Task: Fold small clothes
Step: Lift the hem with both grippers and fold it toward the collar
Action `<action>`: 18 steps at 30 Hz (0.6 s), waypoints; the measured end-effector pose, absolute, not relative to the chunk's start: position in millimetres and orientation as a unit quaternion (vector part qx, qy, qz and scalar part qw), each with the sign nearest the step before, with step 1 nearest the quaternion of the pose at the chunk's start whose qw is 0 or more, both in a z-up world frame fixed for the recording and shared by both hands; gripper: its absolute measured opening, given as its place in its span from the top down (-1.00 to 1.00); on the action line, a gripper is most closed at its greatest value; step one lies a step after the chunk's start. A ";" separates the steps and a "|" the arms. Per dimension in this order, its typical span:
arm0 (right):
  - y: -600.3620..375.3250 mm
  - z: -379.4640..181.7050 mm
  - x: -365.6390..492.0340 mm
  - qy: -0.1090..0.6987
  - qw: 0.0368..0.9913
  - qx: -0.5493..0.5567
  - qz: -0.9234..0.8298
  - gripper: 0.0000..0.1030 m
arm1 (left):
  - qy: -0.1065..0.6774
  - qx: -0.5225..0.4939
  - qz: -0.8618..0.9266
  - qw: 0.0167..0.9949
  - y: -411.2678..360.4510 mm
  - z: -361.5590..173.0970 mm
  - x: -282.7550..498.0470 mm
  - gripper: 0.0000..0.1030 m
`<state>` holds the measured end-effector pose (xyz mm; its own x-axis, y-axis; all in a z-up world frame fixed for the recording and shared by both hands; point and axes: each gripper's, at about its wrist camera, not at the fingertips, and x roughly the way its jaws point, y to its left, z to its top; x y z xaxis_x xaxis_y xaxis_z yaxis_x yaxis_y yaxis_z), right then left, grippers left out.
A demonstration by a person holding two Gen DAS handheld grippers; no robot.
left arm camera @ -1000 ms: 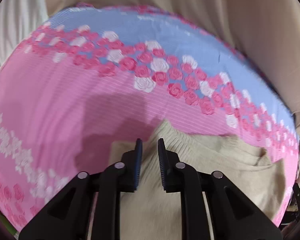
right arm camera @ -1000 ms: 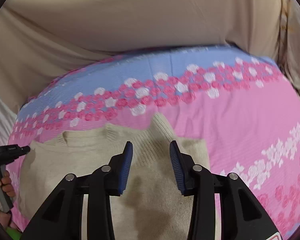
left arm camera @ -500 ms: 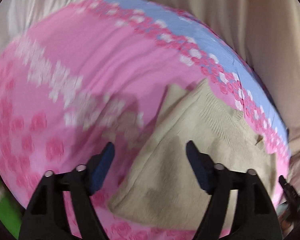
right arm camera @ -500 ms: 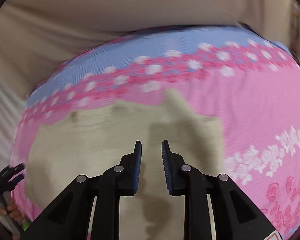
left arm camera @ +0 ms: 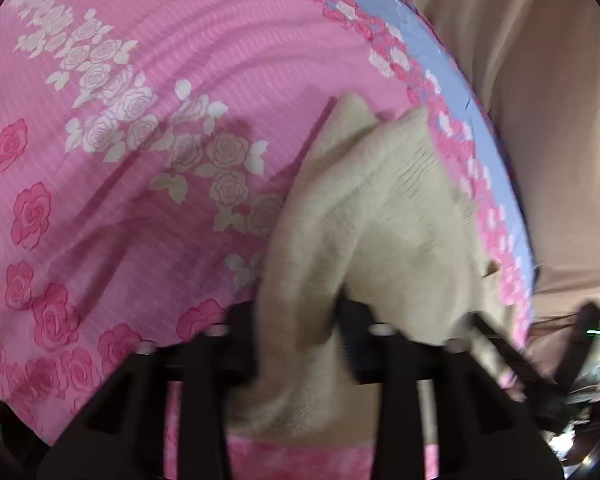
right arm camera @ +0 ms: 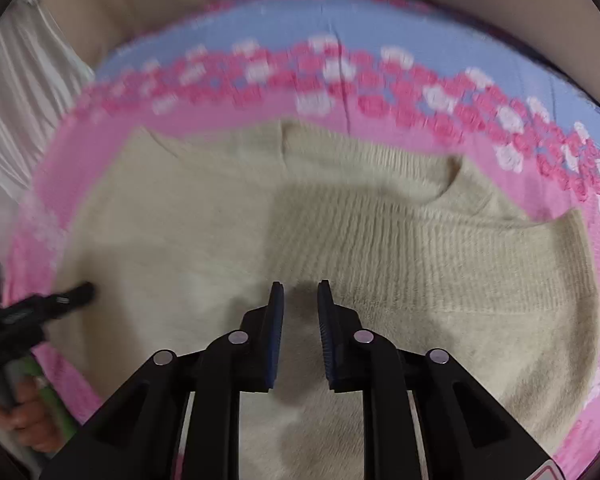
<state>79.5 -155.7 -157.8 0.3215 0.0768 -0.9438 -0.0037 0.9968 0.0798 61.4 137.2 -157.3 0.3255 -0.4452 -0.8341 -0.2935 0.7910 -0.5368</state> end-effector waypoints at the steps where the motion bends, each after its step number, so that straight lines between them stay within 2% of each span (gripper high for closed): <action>1: -153.0 -159.3 80.3 0.575 0.818 0.021 0.024 0.77 | 0.572 -0.329 -0.059 0.749 139.3 -150.9 60.9 0.74; 5: -144.8 -159.7 83.2 0.581 0.814 -0.005 0.019 0.75 | 0.527 -0.335 -0.129 0.770 126.8 -90.9 53.8 0.78; 11: -155.1 -160.9 83.4 0.575 0.817 0.027 0.035 0.74 | 0.482 -0.289 -0.246 0.790 52.6 -9.6 50.3 0.85; 15: -177.0 -160.4 78.1 0.565 0.817 0.092 0.066 0.74 | 0.479 -0.230 -0.322 0.783 -20.6 21.3 46.2 0.87; 18: -213.9 -153.0 61.8 0.543 0.815 0.185 0.079 0.78 | 0.489 -0.182 -0.349 0.779 -72.2 21.7 38.7 0.87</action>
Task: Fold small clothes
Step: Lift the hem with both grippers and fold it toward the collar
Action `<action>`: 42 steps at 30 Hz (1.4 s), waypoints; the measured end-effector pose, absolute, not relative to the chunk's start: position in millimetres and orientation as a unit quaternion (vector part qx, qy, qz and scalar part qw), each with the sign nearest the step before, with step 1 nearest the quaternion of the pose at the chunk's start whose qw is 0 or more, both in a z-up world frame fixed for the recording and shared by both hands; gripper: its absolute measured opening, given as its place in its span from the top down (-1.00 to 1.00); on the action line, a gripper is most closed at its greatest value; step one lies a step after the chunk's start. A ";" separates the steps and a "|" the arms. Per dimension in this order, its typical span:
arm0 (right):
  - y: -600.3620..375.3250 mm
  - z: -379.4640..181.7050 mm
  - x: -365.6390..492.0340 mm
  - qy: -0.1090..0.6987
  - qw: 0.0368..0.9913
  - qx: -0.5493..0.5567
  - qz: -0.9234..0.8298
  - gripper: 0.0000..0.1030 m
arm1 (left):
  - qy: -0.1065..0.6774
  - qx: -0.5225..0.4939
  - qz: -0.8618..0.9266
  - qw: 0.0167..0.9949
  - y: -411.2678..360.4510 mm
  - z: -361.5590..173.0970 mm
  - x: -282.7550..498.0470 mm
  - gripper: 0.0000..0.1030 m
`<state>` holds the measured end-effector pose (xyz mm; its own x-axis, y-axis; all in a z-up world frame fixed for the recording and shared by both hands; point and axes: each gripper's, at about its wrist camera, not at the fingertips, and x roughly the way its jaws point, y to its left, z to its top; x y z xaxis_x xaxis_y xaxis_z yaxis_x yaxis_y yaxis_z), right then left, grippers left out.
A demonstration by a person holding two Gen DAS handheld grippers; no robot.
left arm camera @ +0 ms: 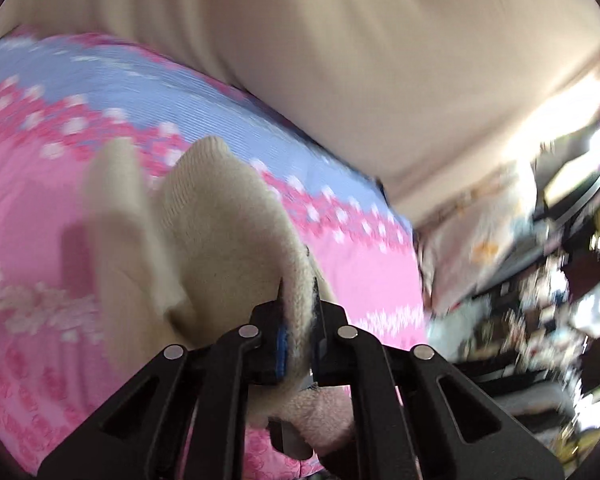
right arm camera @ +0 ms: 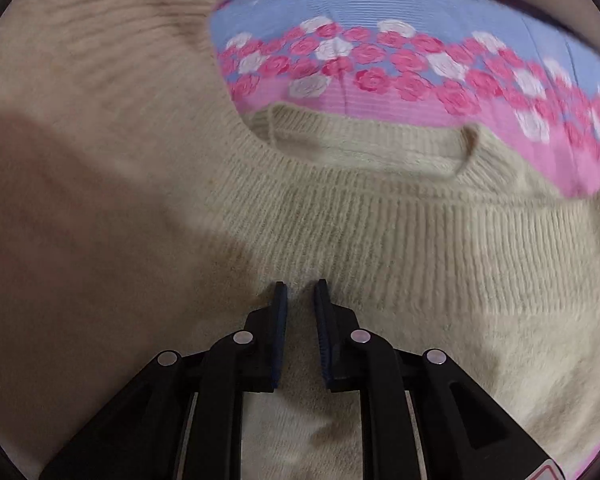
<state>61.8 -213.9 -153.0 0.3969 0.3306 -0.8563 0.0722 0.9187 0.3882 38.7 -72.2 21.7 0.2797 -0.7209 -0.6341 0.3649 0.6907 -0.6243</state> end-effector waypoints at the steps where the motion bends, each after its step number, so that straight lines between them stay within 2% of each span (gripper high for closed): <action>1: -232.7 -147.9 49.8 0.529 0.818 0.214 0.072 0.76 | 0.496 -0.165 -0.354 0.776 -89.7 18.0 37.0 0.87; 6: -328.8 -141.7 -21.4 0.496 0.832 0.249 -0.014 0.59 | 0.564 -0.113 -0.360 0.735 -161.3 -34.3 28.1 0.87; 10: -387.4 -144.9 -71.3 0.478 0.827 0.291 -0.059 0.59 | 0.621 -0.014 -0.349 0.702 -214.2 -105.6 2.7 0.78; 12: -401.0 -140.1 -81.7 0.470 0.827 0.301 -0.061 0.48 | 0.642 0.028 -0.332 0.691 -224.0 -128.2 -10.6 0.75; 13: -398.4 -137.2 -86.4 0.466 0.830 0.300 -0.058 0.40 | 0.628 0.013 -0.340 0.700 -217.0 -119.4 -15.8 0.54; 14: -394.5 -132.2 -85.8 0.461 0.835 0.295 -0.053 0.19 | 0.617 0.000 -0.351 0.705 -210.2 -109.6 -17.3 0.38; 15: -391.0 -125.6 -86.7 0.456 0.840 0.288 -0.050 -0.01 | 0.605 -0.015 -0.360 0.710 -200.8 -96.7 -16.7 -0.01; 16: -382.0 -116.4 -82.0 0.447 0.848 0.283 -0.037 -0.07 | 0.594 -0.031 -0.363 0.717 -188.7 -83.7 -14.6 -0.34; 19: -351.7 -96.5 -49.3 0.442 0.853 0.276 0.024 -0.18 | 0.537 -0.081 -0.341 0.767 -129.0 -39.5 -3.1 -0.56; 21: -325.7 -91.6 -18.7 0.452 0.853 0.255 0.063 -0.37 | 0.515 -0.095 -0.308 0.794 -94.5 -23.9 8.2 -0.59; 23: -294.9 -98.2 8.2 0.479 0.843 0.227 0.090 -0.43 | 0.500 -0.108 -0.269 0.816 -59.7 -19.6 16.5 -0.59; 27: -247.6 -130.7 37.3 0.540 0.804 0.216 0.122 -0.41 | 0.506 -0.157 -0.193 0.826 -1.8 -28.3 28.8 -0.59; 28: -238.6 -136.3 39.1 0.545 0.799 0.217 0.134 -0.26 | 0.510 -0.173 -0.173 0.825 13.4 -33.7 28.4 -0.59; 29: -233.1 -139.8 40.3 0.547 0.795 0.220 0.144 0.47 | 0.511 -0.182 -0.164 0.824 27.7 -36.9 28.1 -0.59; 30: -230.2 -138.1 36.4 0.545 0.791 0.233 0.150 0.67 | 0.513 -0.187 -0.155 0.823 34.5 -40.0 26.3 -0.59; 34: -262.8 -82.3 -3.4 0.465 0.815 0.307 0.160 0.70 | 0.515 -0.195 -0.146 0.822 50.0 -39.7 27.3 -0.59; 37: -303.9 -58.7 -53.0 0.440 0.839 0.303 0.104 0.70 | 0.513 -0.190 -0.158 0.822 47.4 -36.9 28.5 -0.61; 42: -351.7 -150.1 -79.7 0.517 0.805 0.292 -0.010 0.40 | 0.540 -0.178 -0.196 0.799 12.0 -52.8 32.5 -0.65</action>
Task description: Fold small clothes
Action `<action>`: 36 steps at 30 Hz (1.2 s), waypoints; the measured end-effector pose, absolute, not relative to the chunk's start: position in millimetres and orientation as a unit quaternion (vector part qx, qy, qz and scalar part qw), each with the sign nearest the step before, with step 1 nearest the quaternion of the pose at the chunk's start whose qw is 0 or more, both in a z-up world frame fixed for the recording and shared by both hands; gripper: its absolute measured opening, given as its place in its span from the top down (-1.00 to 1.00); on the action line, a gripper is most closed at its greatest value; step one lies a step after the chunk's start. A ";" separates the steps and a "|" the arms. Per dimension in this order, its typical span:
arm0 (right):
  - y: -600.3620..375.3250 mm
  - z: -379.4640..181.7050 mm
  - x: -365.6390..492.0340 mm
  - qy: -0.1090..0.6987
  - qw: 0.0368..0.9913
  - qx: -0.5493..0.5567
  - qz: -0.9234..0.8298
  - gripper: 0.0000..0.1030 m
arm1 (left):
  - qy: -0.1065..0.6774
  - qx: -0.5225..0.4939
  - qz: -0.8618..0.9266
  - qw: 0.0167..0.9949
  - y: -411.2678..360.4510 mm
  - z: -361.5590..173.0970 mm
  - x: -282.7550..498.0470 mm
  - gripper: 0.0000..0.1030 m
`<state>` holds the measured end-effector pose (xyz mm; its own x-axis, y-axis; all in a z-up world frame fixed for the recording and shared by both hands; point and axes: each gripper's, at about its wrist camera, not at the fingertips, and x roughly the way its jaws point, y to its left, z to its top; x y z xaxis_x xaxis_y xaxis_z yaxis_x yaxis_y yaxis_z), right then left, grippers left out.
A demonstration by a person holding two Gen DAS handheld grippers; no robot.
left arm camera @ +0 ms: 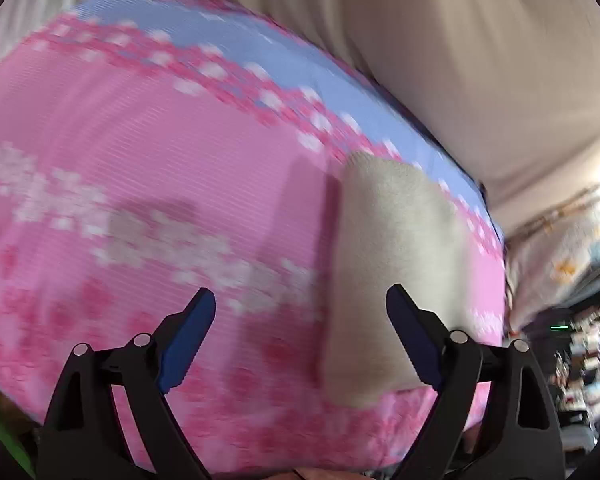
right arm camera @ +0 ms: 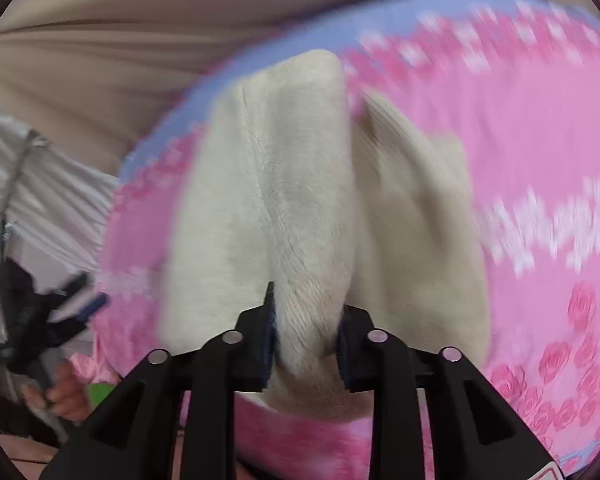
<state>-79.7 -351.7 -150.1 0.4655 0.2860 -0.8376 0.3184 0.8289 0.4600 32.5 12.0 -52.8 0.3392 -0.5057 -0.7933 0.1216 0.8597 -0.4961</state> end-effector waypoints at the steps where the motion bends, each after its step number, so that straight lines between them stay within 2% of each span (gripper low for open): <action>1: -355.3 -154.3 -87.8 0.503 0.802 0.322 -0.008 0.40 | 0.547 -0.169 -0.202 0.795 2.3 -54.7 32.9 -0.65; 2: -357.1 -149.1 -96.3 0.480 0.805 0.349 -0.001 0.39 | 0.552 -0.159 -0.209 0.792 -8.5 -54.3 32.0 -0.65; 4: -357.1 -133.9 -116.9 0.441 0.818 0.369 0.008 0.09 | 0.548 -0.152 -0.226 0.791 -20.2 -49.8 26.7 -0.66; 5: -356.9 -130.7 -122.6 0.436 0.823 0.365 0.005 -0.16 | 0.547 -0.148 -0.230 0.791 -24.5 -49.1 24.3 -0.66; 6: -358.2 -129.2 -132.3 0.434 0.825 0.362 0.003 -0.26 | 0.548 -0.147 -0.236 0.789 -28.0 -49.4 22.8 -0.66; 13: -363.7 -178.5 -126.6 0.466 0.756 0.459 0.046 -0.27 | 0.551 -0.122 -0.314 0.763 -61.4 -44.5 2.8 -0.68; 19: -376.9 -186.6 -113.6 0.453 0.689 0.560 0.080 -0.29 | 0.538 -0.015 -0.399 0.742 -109.0 -37.2 -26.6 -0.73; 21: -379.2 -195.2 -108.6 0.461 0.669 0.576 0.085 -0.29 | 0.532 -0.012 -0.398 0.747 -110.1 -36.5 -28.7 -0.73; 22: -379.7 -199.1 -104.5 0.457 0.663 0.586 0.087 -0.23 | 0.531 -0.021 -0.393 0.750 -106.8 -36.1 -27.0 -0.73; 23: -379.0 -195.4 -98.8 0.452 0.670 0.583 0.078 0.29 | 0.530 -0.028 -0.386 0.754 -102.1 -35.3 -25.6 -0.73; 24: -375.7 -183.1 -96.6 0.450 0.686 0.567 0.072 0.44 | 0.528 -0.037 -0.377 0.760 -95.5 -34.1 -22.7 -0.73; 28: -314.0 -71.7 -55.6 0.412 0.792 0.433 0.125 0.50 | 0.505 -0.114 -0.309 0.798 -26.5 -21.1 -6.1 -0.73; 31: -208.1 -4.4 -2.1 0.433 0.843 0.262 0.184 0.50 | 0.496 -0.159 -0.239 0.820 35.1 -22.2 5.2 -0.73; 33: -135.5 0.3 27.6 0.460 0.842 0.173 0.220 0.50 | 0.497 -0.182 -0.165 0.832 90.6 -32.6 11.6 -0.73; 36: -27.3 -39.9 64.7 0.511 0.828 0.019 0.232 0.46 | 0.505 -0.202 -0.078 0.836 155.7 -51.6 8.8 -0.73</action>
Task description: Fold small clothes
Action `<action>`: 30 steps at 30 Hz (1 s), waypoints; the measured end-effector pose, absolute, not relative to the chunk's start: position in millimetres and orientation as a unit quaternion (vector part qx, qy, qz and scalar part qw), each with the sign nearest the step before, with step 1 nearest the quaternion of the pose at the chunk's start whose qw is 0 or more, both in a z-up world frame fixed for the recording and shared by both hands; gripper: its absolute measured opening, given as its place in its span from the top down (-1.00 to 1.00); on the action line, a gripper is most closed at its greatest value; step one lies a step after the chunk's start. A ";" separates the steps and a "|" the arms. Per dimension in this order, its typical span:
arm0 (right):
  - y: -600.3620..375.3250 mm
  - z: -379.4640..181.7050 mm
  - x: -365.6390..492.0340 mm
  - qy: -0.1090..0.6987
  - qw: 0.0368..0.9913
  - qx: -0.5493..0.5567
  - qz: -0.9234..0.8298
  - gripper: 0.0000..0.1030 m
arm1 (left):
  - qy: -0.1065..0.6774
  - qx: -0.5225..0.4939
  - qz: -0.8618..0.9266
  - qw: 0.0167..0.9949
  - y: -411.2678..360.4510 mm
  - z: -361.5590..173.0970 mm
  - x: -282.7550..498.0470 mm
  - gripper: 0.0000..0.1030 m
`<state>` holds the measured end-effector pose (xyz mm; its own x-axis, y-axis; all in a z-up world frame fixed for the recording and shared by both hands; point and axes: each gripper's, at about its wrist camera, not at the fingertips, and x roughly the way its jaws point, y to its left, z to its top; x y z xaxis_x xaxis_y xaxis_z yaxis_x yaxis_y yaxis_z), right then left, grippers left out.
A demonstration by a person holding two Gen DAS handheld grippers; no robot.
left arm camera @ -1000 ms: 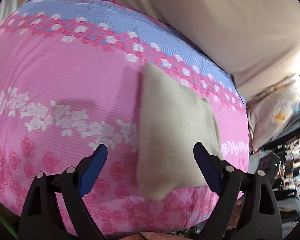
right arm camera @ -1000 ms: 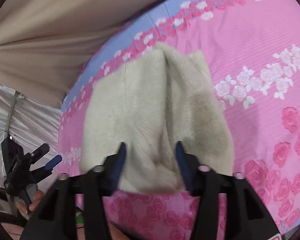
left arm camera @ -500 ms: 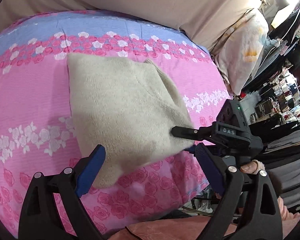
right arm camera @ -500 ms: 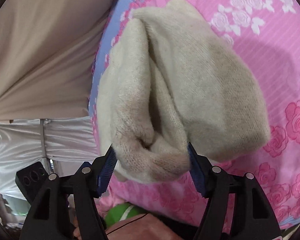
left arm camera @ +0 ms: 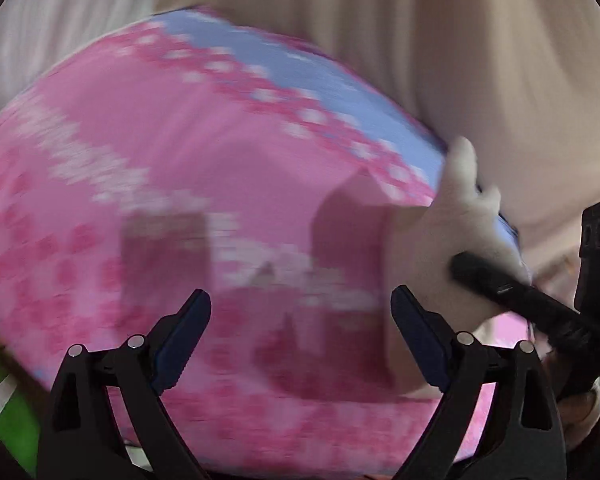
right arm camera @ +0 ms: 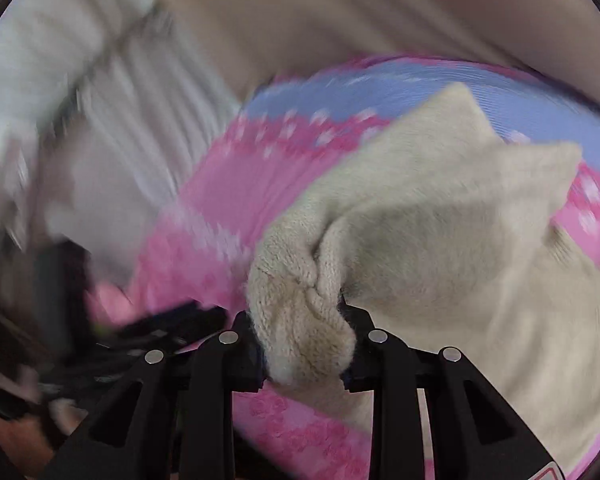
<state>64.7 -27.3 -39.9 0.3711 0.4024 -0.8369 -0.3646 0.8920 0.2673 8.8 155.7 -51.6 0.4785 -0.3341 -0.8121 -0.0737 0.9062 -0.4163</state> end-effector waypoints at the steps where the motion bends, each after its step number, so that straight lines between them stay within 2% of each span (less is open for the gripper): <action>1: 1.5 -60.3 71.9 0.528 0.817 -0.023 0.231 0.46 | 0.509 -0.207 -0.051 0.834 173.8 -59.2 5.5 -0.73; 5: 64.6 -142.0 78.6 0.565 0.790 -0.125 0.203 0.45 | 0.536 -0.251 0.023 0.806 230.4 -97.9 -17.5 -0.73; 8: 86.0 -141.0 69.0 0.538 0.798 -0.190 0.195 0.44 | 0.539 -0.286 0.041 0.791 248.9 -112.5 -37.9 -0.73; 11: 82.9 -143.6 76.3 0.545 0.792 -0.193 0.197 0.43 | 0.538 -0.300 0.041 0.787 246.9 -118.7 -43.6 -0.73; 16: 60.2 -125.9 53.0 0.530 0.809 -0.145 0.209 0.00 | 0.517 -0.310 0.025 0.798 242.2 -109.8 -29.7 -0.73; 17: 59.0 -125.1 52.6 0.525 0.813 -0.150 0.201 -0.24 | 0.514 -0.309 0.024 0.800 241.6 -107.4 -27.0 -0.73; 18: 61.4 -128.6 52.6 0.523 0.812 -0.164 0.199 -0.34 | 0.511 -0.309 0.022 0.801 240.4 -106.6 -22.8 -0.73; 21: 76.1 -150.0 48.8 0.530 0.793 -0.225 0.199 -0.35 | 0.508 -0.311 0.019 0.803 235.0 -104.5 -13.0 -0.73; 22: 79.8 -156.1 47.5 0.525 0.792 -0.241 0.197 -0.31 | 0.505 -0.315 0.018 0.804 235.2 -101.9 -13.1 -0.73; 24: 86.5 -161.7 42.2 0.499 0.799 -0.273 0.194 0.44 | 0.497 -0.321 0.020 0.806 239.0 -97.8 -15.6 -0.73; 25: 88.9 -158.2 39.1 0.492 0.800 -0.277 0.201 0.57 | 0.492 -0.323 0.025 0.808 242.4 -96.1 -17.1 -0.73; 26: 93.5 -151.1 33.1 0.483 0.801 -0.285 0.209 0.63 | 0.485 -0.326 0.035 0.811 249.5 -93.3 -20.1 -0.73; 30: 109.5 -155.9 7.1 0.457 0.780 -0.360 0.228 0.64 | 0.468 -0.342 0.067 0.812 276.7 -87.9 -24.2 -0.73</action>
